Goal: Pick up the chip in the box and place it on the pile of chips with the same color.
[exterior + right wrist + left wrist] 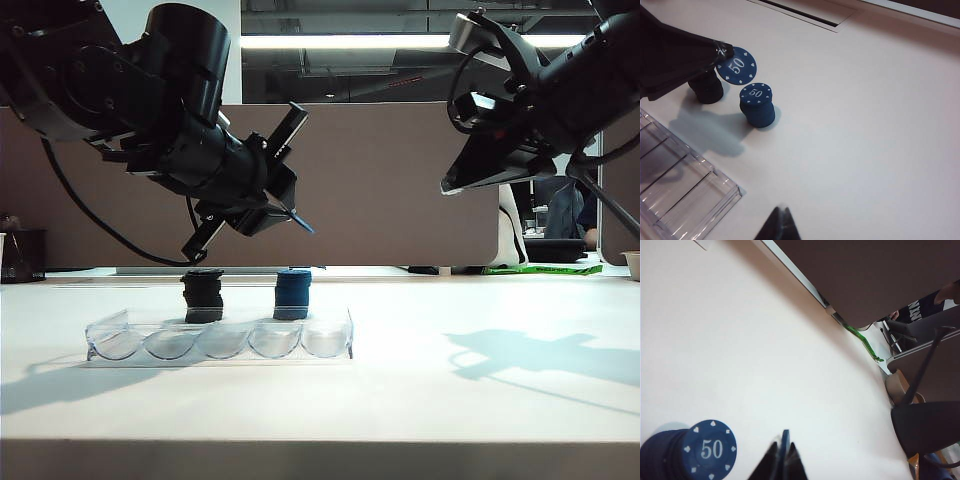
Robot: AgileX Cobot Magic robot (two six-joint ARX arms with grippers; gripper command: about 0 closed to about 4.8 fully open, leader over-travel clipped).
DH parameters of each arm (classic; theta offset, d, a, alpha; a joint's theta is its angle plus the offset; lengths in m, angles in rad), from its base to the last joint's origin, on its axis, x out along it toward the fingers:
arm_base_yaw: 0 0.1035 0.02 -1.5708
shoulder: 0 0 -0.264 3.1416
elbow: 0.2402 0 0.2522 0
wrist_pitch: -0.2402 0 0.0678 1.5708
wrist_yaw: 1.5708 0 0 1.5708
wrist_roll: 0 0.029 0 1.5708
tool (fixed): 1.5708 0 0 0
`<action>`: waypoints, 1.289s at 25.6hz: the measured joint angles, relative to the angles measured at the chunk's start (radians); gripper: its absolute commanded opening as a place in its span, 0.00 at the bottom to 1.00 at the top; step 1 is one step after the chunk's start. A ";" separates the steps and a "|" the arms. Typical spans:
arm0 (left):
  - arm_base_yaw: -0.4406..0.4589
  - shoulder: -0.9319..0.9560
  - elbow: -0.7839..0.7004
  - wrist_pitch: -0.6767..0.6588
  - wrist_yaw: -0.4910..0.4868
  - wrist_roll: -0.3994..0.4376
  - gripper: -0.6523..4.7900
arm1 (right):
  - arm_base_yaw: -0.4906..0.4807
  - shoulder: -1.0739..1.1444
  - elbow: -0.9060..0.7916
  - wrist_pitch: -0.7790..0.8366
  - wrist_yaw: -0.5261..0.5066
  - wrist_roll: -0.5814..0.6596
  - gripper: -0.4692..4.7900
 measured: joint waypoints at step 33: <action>0.002 0.090 0.065 0.016 -0.047 -0.001 0.11 | 0.000 0.000 0.000 0.000 -0.002 0.000 0.08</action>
